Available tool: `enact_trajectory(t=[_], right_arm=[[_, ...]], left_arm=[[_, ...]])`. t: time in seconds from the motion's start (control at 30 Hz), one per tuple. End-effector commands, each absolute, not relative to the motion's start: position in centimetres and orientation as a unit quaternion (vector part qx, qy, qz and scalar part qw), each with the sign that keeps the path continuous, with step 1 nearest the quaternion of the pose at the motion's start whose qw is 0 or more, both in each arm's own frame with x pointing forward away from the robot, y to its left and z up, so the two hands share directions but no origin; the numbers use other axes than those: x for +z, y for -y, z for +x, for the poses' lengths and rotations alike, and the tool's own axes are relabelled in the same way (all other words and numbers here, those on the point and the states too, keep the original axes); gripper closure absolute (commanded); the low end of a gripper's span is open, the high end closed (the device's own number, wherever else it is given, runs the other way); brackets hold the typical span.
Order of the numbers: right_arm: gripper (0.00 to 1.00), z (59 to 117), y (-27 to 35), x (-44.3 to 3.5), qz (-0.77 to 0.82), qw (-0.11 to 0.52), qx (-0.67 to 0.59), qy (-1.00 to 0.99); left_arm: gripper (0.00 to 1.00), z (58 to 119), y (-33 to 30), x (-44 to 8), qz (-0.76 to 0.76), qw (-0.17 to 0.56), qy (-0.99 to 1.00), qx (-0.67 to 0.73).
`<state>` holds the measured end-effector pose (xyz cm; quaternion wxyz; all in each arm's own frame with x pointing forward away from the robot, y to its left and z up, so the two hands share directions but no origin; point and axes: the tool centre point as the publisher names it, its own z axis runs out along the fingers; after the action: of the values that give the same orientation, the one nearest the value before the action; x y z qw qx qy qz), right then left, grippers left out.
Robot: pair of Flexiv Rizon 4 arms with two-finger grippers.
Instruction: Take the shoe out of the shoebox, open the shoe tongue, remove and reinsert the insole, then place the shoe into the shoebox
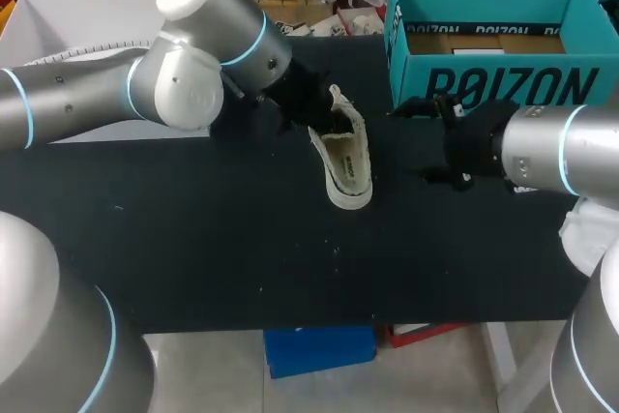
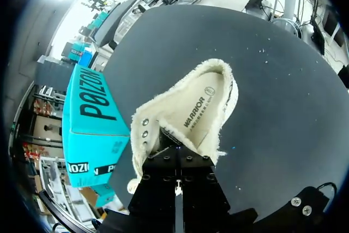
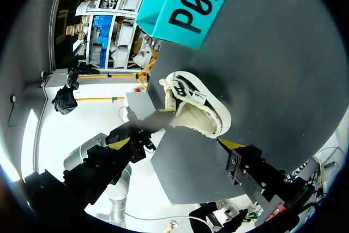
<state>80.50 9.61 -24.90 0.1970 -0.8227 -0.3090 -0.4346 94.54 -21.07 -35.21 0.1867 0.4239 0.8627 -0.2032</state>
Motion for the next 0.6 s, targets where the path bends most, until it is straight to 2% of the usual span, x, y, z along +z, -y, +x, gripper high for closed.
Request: enact_trajectory(t=[0.03, 0.07, 0.1, 0.17, 0.33, 0.6], right_arm=[[0.00, 79.7, -9.7, -25.2, -0.859, 0.086, -0.471, 0.181], [0.00, 79.7, -9.7, -25.2, -0.859, 0.086, -0.471, 0.181], [0.00, 79.7, -9.7, -25.2, -0.859, 0.086, -0.471, 0.181], [0.00, 79.7, -9.7, -25.2, -0.859, 0.086, -0.471, 0.181], [0.00, 79.7, -9.7, -25.2, -0.859, 0.086, -0.471, 0.181], [0.00, 79.7, -9.7, -25.2, -0.859, 0.086, -0.471, 0.181]], left_arm=[[1.00, 94.1, 18.9, -32.5, 0.436, 0.173, -0.864, -0.184], [1.00, 94.2, 18.6, -32.3, 0.438, 0.170, -0.864, -0.181], [0.91, 94.2, 18.3, -32.2, 0.442, 0.165, -0.864, -0.175], [0.82, 94.1, 17.7, -32.2, 0.451, 0.152, -0.864, -0.163], [0.68, 94.0, 16.8, -32.4, 0.457, 0.143, -0.865, -0.149], [0.67, 94.6, 16.9, -33.1, 0.466, 0.135, -0.863, -0.138]])
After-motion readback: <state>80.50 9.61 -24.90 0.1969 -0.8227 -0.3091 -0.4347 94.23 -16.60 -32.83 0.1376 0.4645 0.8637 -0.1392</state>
